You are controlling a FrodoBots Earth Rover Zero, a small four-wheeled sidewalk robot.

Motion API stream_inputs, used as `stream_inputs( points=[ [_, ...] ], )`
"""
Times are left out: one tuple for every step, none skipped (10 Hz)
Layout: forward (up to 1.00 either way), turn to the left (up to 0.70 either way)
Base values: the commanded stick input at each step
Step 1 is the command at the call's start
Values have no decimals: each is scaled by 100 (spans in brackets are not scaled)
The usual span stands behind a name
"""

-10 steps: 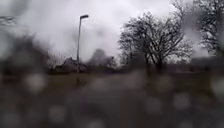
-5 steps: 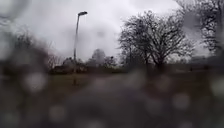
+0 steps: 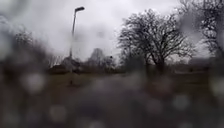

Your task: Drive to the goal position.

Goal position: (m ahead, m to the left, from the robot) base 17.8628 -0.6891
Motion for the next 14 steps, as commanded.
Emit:
stream_inputs(
  points=[
    [85, 0],
    [85, 0],
    [85, 0],
    [85, 0],
    [85, 0],
    [85, 0],
    [85, 0],
    [85, 0],
    [85, 0],
    [85, 0],
    [85, 0],
    [85, 0],
    [85, 0],
    [85, 0]
  ],
)
